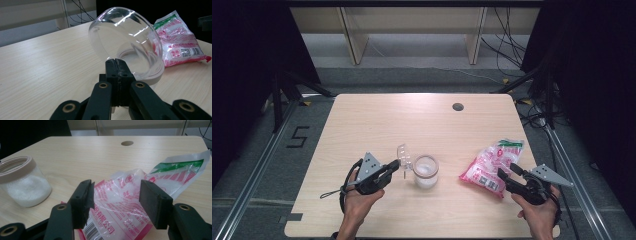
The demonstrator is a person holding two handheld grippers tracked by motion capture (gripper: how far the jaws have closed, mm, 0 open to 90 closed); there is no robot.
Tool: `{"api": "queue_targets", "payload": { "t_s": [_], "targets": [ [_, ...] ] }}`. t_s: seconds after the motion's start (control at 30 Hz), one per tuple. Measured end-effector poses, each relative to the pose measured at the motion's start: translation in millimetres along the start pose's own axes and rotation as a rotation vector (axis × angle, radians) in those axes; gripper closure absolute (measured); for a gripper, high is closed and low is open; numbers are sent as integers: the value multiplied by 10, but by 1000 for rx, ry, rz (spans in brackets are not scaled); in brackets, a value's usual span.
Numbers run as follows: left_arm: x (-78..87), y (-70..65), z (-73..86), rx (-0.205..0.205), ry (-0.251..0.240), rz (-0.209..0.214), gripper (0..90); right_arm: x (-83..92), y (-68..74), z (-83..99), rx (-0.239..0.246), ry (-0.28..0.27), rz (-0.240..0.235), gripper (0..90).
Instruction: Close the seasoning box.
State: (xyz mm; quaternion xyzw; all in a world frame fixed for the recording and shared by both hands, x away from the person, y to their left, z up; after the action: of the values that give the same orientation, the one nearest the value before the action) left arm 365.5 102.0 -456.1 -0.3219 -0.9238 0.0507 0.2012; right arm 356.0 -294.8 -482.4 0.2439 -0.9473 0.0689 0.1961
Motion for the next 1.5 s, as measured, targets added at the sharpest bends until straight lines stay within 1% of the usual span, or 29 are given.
{"api": "queue_targets", "payload": {
  "t_s": [0.03, 0.07, 0.1, 0.23, 0.27, 0.3, 0.37, 0.4, 0.5, 0.53, 0.6, 0.63, 0.67, 0.73, 0.77, 0.8, 0.9, 0.97, 1.0, 1.1, 1.17, 1.2, 1.23, 1.27, 1.3, 1.33, 1.37, 1.4, 1.5],
  "targets": [
    [2, -7, -1, 5, 4, -5, 892, 3, 12, 0, -9, -3, -6, 447],
    [1, -8, -7, -10, 4, 0, 891, 9, 45, -6, -44, -13, -7, 446],
    [1, -8, -7, -10, 4, 0, 891, 9, 45, -6, -44, -13, -7, 446],
    [-16, -43, -23, -7, -2, 4, 891, 29, 76, 2, -24, -6, -16, 445],
    [-15, -49, -27, -10, 0, 5, 891, 23, 83, -1, -22, -22, -13, 445],
    [-15, -49, -27, -10, 0, 5, 891, 15, 68, 1, 7, -31, -14, 445],
    [-25, -59, -43, -25, -5, 10, 891, 32, 92, -1, -4, -24, -24, 445],
    [-31, -70, -43, -12, -7, 8, 891, 35, 90, -2, 2, -28, -23, 446],
    [-42, -81, -45, -12, -8, 14, 891, 39, 121, 3, -33, -29, -21, 445],
    [-44, -86, -50, -21, -5, 14, 891, 36, 99, 9, -3, -30, -32, 446],
    [-48, -93, -49, -19, -4, 14, 891, 45, 117, 14, -20, -22, -21, 446],
    [-60, -122, -49, -15, -4, 19, 891, 47, 90, 19, 20, -20, -11, 446],
    [-68, -132, -56, -30, -4, 24, 891, 61, 101, 22, 13, -1, -17, 447],
    [-91, -166, -59, -32, -2, 30, 891, 70, 138, 15, -20, -9, -26, 446],
    [-110, -189, -56, -29, -1, 39, 890, 73, 147, 19, -18, -5, -41, 446],
    [-110, -189, -56, -29, -1, 39, 889, 48, 144, 15, -8, -31, -26, 447],
    [-144, -247, -61, -48, 1, 49, 884, 52, 141, 25, 15, -17, -29, 446],
    [-142, -260, -50, -36, 6, 51, 873, 64, 152, 23, 9, -17, -40, 446],
    [-142, -260, -50, -36, 6, 51, 868, 74, 174, 23, -23, -12, -43, 447],
    [-112, -251, -43, -26, 6, 73, 840, 90, 182, 30, -29, -1, -42, 446],
    [-100, -255, -44, -21, 5, 82, 809, 77, 165, 35, 5, -10, -38, 446],
    [-73, -252, -43, -22, 2, 91, 791, 77, 178, 37, -4, -7, -44, 446],
    [-62, -258, -33, -1, 5, 94, 771, 89, 188, 42, -10, 15, -41, 446],
    [-52, -250, -26, -4, 7, 103, 749, 77, 164, 41, 28, 7, -48, 447],
    [-52, -250, -26, -4, 7, 103, 722, 77, 164, 41, 28, 7, -48, 447],
    [-38, -242, -3, 18, 11, 118, 693, 67, 179, 35, 34, -13, -56, 447],
    [-34, -240, 10, 35, 14, 125, 666, 86, 227, 33, -10, 0, -63, 446],
    [-28, -245, 28, 54, 22, 128, 648, 66, 210, 26, 18, -30, -50, 446],
    [-9, -250, 65, 57, 36, 125, 598, 56, 212, 41, 39, -19, -54, 446]
  ]
}}
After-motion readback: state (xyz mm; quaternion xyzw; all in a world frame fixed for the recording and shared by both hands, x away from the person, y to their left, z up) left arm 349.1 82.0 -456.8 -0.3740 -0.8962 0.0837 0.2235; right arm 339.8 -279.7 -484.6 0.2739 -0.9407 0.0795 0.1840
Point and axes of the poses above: each handheld gripper's, and its own axes: x roughly backward along the jaws, z roughly out of its underside, y roughly to its left, the point moved 5 cm from there along -x, roughly forward along the jaws, and after that the axes turned 12 degrees about x, right-handed, at the moved point
